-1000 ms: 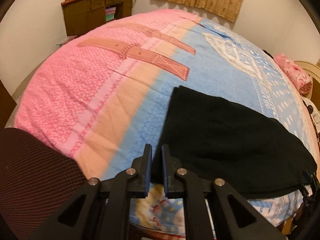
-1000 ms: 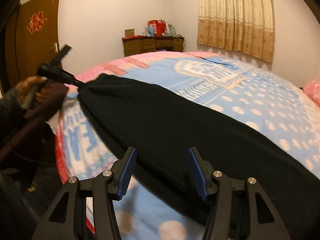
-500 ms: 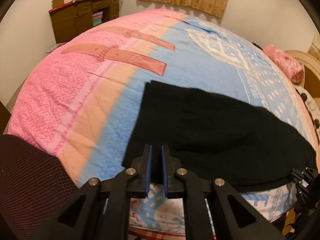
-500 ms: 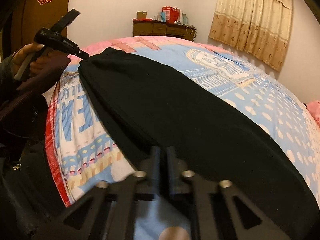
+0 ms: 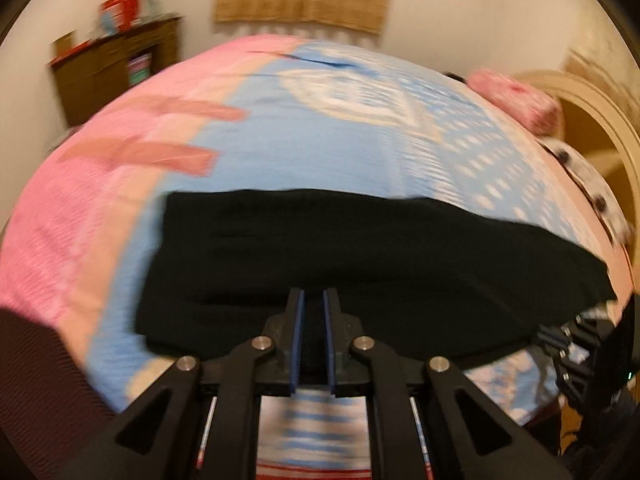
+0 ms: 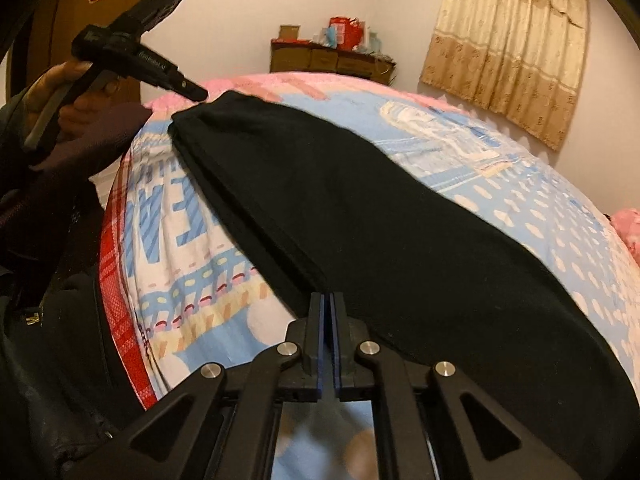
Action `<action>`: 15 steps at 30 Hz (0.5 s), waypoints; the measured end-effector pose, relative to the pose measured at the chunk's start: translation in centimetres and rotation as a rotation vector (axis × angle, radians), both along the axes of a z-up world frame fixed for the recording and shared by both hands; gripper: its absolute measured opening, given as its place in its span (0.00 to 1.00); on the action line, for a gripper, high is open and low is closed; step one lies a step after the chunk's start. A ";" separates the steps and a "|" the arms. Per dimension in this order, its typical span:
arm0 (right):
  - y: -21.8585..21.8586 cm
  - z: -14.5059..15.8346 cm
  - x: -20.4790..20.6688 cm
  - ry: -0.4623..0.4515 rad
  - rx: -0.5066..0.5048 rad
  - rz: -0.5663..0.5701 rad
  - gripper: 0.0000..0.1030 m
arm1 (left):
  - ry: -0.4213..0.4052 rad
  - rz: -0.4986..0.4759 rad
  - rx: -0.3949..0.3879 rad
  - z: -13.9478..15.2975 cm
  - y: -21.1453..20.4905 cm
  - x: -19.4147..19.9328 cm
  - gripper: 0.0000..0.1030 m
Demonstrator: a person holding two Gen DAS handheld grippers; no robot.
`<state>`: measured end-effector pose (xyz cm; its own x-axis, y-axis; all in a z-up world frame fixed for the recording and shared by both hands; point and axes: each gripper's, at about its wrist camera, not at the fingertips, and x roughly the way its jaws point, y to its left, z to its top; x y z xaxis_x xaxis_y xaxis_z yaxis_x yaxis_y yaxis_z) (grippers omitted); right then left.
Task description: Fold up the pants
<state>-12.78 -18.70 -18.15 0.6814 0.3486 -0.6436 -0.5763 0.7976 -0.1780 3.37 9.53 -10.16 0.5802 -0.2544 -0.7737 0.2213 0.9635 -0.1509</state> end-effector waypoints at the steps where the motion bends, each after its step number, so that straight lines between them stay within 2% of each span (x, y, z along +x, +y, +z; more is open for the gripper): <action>1: -0.5 0.2 -0.3 0.003 0.014 -0.009 0.03 | 0.007 -0.042 -0.002 -0.2 -1.7 0.0 0.10; 3: -2.4 0.7 -0.8 0.011 0.057 -0.043 0.03 | 0.015 -0.118 0.005 -0.6 -4.9 -0.1 0.10; 6: -6.6 1.3 -1.8 0.001 0.094 -0.156 0.04 | 0.017 -0.233 0.054 -1.4 -10.0 -0.5 0.11; 9: -12.9 2.1 -2.8 -0.002 0.139 -0.317 0.05 | 0.027 -0.334 0.076 -2.0 -14.2 -1.0 0.11; 11: -18.9 3.0 -3.8 -0.015 0.173 -0.465 0.07 | 0.024 -0.375 0.089 -2.2 -16.4 -1.2 0.11; 13: -23.7 3.8 -4.4 -0.009 0.225 -0.582 0.15 | 0.031 -0.401 0.081 -2.3 -17.7 -1.3 0.11; 14: -27.2 4.3 -4.9 -0.003 0.277 -0.663 0.31 | 0.039 -0.415 0.071 -2.4 -18.4 -1.2 0.11; 15: -30.6 4.8 -5.4 -0.009 0.325 -0.749 0.42 | 0.045 -0.425 0.066 -2.4 -18.9 -1.2 0.11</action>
<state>-18.20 -49.32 -13.31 0.8125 -0.0337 -0.5820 0.1312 0.9833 0.1262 2.17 -9.32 -12.60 0.4002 -0.4127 -0.8183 0.5949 0.7961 -0.1106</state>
